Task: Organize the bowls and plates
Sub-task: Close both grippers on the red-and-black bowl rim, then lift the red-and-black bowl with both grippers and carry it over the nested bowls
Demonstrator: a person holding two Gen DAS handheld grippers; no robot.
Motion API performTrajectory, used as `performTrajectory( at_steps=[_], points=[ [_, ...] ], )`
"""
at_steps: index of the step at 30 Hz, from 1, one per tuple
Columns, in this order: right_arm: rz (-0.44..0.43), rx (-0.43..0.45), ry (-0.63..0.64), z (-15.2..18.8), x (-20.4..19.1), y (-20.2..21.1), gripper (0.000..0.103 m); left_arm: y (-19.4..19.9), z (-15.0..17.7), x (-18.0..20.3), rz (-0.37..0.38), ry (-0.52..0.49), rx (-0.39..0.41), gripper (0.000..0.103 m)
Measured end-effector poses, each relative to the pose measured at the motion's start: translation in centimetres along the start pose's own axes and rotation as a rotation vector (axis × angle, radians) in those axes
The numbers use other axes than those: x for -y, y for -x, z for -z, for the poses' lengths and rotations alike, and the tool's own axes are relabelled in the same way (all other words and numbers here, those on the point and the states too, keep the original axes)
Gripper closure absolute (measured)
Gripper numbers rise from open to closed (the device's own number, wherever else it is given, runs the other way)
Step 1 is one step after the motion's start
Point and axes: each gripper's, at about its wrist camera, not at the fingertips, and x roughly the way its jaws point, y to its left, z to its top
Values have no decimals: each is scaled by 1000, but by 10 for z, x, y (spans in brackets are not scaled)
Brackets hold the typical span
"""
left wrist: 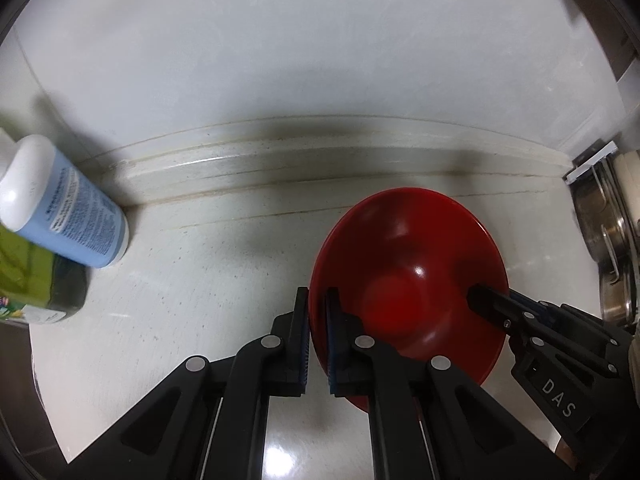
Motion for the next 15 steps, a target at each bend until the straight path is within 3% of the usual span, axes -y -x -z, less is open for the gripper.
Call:
performTrajectory(
  at_steps=[15],
  points=[
    [1, 92, 7, 34, -10, 64, 94, 68, 36, 25, 8, -29, 61, 94]
  ],
)
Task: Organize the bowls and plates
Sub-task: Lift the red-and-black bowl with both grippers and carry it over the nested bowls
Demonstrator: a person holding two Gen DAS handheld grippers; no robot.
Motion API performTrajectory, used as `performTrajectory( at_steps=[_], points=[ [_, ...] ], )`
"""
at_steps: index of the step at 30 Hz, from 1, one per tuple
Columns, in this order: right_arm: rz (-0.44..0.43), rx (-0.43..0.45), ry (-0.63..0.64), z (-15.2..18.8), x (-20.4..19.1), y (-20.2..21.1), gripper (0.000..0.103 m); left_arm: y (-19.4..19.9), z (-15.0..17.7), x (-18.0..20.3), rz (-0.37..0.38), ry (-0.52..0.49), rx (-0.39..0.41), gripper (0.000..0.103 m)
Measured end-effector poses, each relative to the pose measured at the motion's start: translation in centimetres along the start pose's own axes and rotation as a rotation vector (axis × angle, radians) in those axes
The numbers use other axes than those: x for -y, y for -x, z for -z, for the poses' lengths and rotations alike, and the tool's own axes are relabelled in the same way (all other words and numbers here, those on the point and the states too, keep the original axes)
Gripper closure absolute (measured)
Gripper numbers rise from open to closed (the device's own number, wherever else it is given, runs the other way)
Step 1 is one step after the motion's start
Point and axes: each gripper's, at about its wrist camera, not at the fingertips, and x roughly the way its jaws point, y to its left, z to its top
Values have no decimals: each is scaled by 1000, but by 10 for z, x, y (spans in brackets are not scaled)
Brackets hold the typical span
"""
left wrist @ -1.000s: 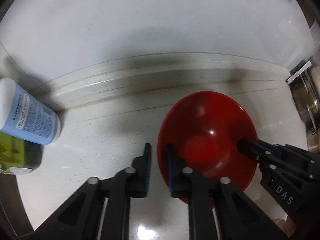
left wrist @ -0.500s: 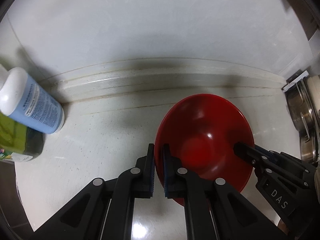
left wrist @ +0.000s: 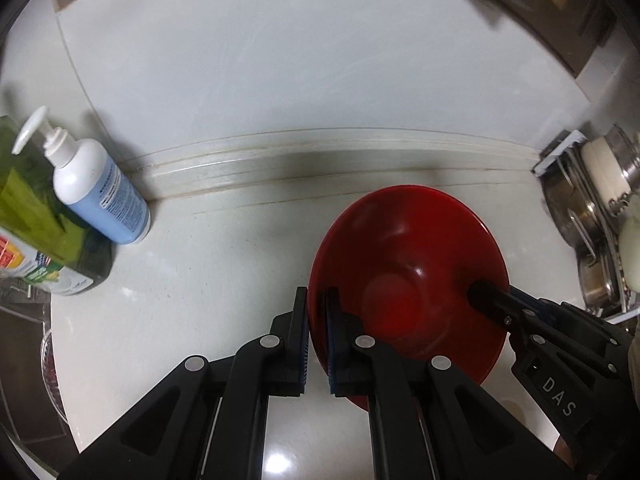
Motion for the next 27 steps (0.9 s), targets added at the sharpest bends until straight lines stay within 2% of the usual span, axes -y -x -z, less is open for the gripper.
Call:
performTrajectory(
  at_steps=[12, 19, 27],
  points=[
    [6, 67, -39, 43, 0, 54, 93, 49, 40, 32, 43, -50, 77, 94],
    [20, 96, -72, 68, 9, 76, 94, 67, 65, 54, 72, -80, 85, 92],
    [50, 119, -110, 100, 25, 97, 93, 67, 93, 79, 102, -109, 60, 91]
  ],
)
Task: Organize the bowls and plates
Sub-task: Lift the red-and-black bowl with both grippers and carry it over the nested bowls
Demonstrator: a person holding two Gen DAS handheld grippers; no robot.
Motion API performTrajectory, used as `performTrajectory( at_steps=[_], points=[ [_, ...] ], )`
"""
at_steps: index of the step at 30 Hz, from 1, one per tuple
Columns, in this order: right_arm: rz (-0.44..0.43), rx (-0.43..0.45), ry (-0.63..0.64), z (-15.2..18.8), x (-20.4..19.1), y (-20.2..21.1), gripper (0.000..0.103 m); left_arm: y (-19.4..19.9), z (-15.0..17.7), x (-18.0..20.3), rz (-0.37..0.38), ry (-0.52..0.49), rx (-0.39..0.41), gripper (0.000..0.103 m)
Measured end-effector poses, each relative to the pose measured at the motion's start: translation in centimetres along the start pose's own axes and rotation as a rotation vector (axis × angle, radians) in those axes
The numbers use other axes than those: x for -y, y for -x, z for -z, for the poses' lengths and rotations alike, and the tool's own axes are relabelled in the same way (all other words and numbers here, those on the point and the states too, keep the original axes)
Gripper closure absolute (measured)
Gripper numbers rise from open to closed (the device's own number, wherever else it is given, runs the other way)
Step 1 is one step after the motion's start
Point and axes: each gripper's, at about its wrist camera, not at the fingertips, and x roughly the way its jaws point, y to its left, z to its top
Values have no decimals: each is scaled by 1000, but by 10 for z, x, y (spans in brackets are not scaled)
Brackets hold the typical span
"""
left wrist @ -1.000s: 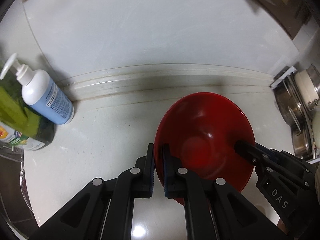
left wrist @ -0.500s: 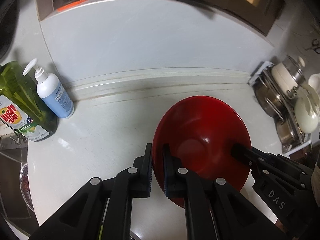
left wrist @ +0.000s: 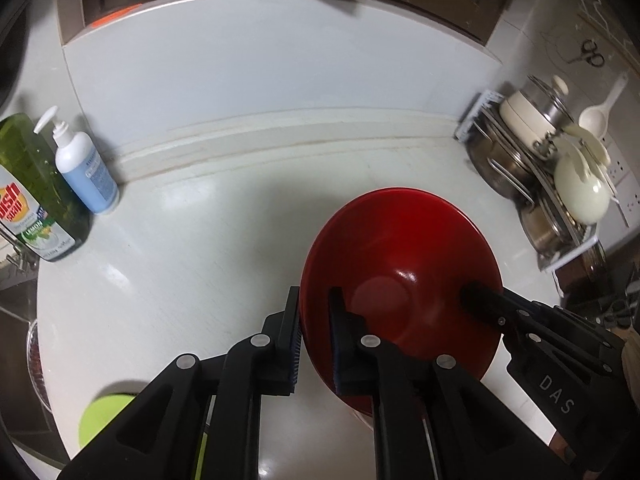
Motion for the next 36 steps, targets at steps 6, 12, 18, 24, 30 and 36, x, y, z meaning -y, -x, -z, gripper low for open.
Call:
performTrajectory(
  at_steps=[6, 12, 18, 24, 30, 36],
  points=[
    [26, 5, -18, 19, 23, 16, 93, -6, 19, 18, 22, -27, -31, 90],
    [45, -15, -37, 36, 41, 19, 93, -13, 31, 31, 28, -52, -66, 90],
    [57, -42, -52, 48, 53, 15, 93, -22, 41, 36, 26, -68, -104, 89],
    [63, -69, -62, 59, 62, 8, 93, -31, 49, 38, 23, -74, -139, 89],
    [65, -96, -75, 65, 68, 0, 93, -39, 54, 41, 13, -87, -161, 89],
    [55, -113, -82, 69, 72, -9, 93, -44, 55, 43, -7, -89, -159, 87]
  ],
)
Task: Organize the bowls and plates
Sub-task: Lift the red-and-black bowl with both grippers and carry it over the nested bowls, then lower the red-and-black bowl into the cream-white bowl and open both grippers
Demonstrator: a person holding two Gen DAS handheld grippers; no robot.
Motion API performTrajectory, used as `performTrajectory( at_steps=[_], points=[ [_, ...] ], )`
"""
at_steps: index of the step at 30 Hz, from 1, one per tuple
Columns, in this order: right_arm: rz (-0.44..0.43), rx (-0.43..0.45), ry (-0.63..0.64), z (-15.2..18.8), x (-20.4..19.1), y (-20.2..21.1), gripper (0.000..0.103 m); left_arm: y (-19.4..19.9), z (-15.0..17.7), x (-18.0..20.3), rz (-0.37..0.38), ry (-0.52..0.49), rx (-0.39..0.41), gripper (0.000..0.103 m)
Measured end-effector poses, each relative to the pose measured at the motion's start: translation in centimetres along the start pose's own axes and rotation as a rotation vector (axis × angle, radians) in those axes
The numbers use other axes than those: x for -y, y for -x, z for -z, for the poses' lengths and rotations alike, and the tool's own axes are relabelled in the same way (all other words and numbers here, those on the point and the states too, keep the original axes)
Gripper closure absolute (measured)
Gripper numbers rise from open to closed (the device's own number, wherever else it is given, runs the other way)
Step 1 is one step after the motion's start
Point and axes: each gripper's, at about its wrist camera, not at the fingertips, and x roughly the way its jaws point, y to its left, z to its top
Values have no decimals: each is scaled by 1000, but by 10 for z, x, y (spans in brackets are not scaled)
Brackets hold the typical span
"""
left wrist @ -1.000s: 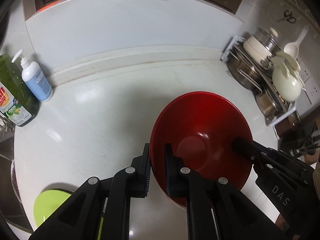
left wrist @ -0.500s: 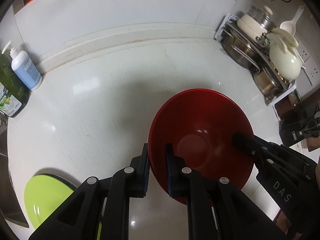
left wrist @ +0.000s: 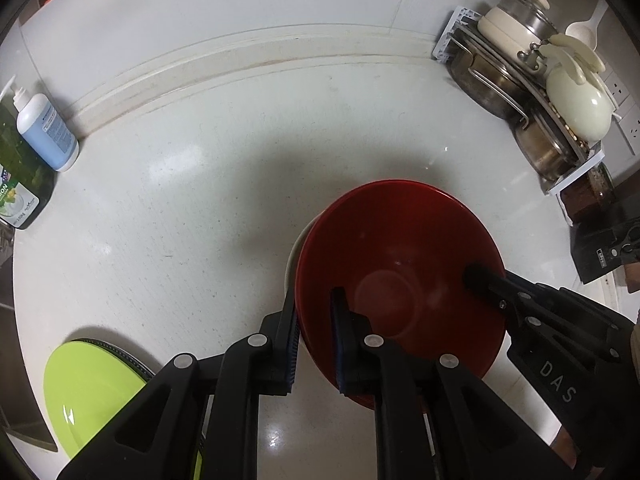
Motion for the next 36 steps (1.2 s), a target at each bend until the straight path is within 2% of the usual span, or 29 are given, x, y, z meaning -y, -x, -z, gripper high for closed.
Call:
performTrajectory(
  at_steps=[17, 23, 25, 26, 28, 30, 32, 36],
  points=[
    [11, -7, 31, 4, 2, -14, 93, -15, 4, 3, -16, -2, 16, 82],
    [8, -1, 27, 5, 2, -15, 91, -13, 4, 4, 1, 2, 20, 67],
    [0, -2, 19, 5, 3, -15, 91, -8, 4, 4, -11, -7, 32, 57],
    [-7, -1, 18, 4, 3, -15, 91, -3, 4, 4, -36, -5, 56, 48],
    [-12, 6, 16, 3, 5, -12, 91, 7, 3, 3, -53, 0, 96, 44],
    [-17, 18, 9, 2, 6, -8, 89, 16, 1, -1, -44, 12, 119, 39],
    [-27, 37, -3, 1, 5, -1, 76, 24, 0, -6, -35, 28, 134, 38],
    [-32, 85, -11, 1, 2, 14, 65, 31, -2, -15, -42, 49, 142, 36]
  ],
)
